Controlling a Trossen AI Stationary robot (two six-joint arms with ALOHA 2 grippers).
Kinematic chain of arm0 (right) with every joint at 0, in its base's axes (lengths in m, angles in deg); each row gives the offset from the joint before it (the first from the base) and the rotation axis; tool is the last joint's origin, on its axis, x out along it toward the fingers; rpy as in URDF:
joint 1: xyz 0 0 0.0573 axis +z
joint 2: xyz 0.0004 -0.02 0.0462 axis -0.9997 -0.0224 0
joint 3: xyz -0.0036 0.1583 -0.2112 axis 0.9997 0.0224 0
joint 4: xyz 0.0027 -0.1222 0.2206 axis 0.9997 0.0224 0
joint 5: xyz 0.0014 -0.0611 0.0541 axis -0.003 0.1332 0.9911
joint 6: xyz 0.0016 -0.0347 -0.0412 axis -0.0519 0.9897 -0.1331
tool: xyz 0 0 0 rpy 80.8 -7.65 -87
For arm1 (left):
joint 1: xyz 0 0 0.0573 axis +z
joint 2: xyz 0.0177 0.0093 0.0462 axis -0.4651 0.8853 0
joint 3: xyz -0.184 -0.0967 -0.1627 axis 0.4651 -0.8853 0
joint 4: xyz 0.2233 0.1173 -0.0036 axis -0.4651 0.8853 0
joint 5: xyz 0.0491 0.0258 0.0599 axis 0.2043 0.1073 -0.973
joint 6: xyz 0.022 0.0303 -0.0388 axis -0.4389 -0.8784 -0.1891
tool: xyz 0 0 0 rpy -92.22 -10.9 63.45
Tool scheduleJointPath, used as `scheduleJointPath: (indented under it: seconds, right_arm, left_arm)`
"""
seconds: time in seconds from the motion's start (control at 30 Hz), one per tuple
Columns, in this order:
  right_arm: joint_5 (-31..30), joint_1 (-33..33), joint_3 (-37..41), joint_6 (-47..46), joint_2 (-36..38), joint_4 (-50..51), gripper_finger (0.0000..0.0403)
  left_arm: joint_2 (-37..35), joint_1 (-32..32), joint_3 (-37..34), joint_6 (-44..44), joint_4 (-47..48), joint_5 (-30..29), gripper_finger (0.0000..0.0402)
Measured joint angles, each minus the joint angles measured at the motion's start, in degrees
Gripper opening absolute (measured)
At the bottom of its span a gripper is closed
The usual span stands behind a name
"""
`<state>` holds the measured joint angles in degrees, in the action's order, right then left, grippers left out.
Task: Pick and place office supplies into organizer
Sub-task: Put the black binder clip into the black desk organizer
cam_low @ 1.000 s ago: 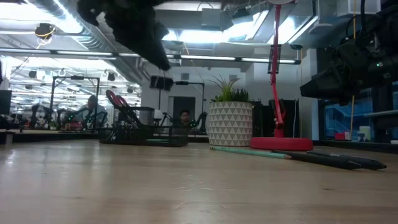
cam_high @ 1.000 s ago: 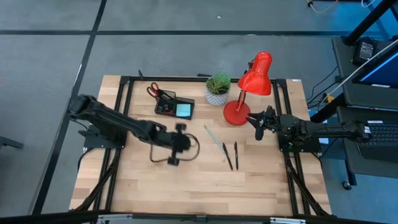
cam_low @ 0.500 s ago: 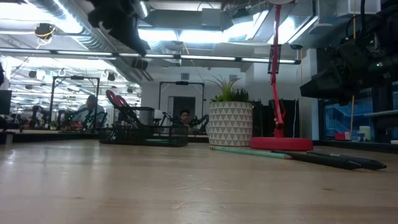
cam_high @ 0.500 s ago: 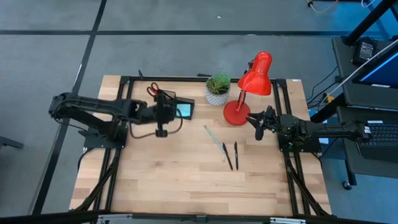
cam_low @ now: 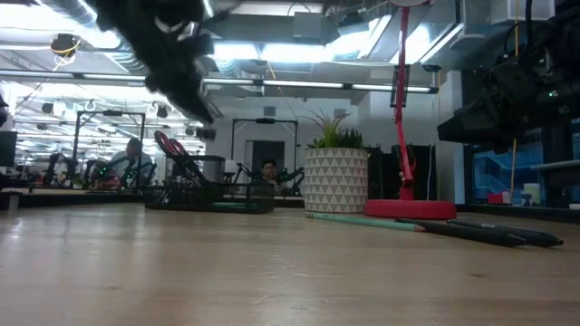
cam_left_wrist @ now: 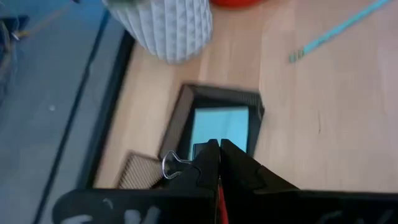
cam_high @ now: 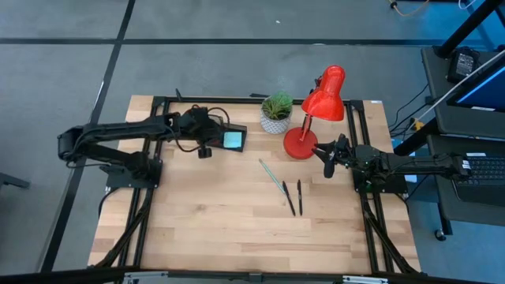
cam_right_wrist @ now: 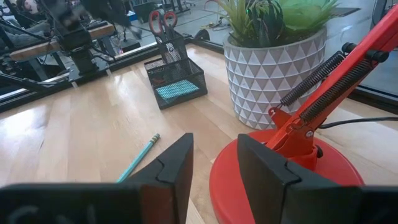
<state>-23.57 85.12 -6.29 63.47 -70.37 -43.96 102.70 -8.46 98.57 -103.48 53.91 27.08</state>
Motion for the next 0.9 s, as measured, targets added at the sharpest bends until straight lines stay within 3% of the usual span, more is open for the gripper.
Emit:
scheduleJointPath:
  seconds: [0.3, 0.53, 0.9]
  right_arm:
    - [0.0, 0.0, 0.0, 0.0, 0.0, 0.0, 0.0127]
    - [0.0, 0.0, 0.0, 0.0, 0.0, 0.0, 0.0127]
    - [-0.3, 0.0, 0.0, 0.0, 0.0, 0.0, 0.0127]
  left_arm:
    - [-0.7, 7.5, -14.1, -0.7, -15.8, 6.5, 0.0003]
    - [-0.7, 10.5, -19.9, -0.8, -23.7, 12.5, 0.0003]
    - [-0.5, 11.8, -26.8, -0.2, -32.8, 13.3, 0.0003]
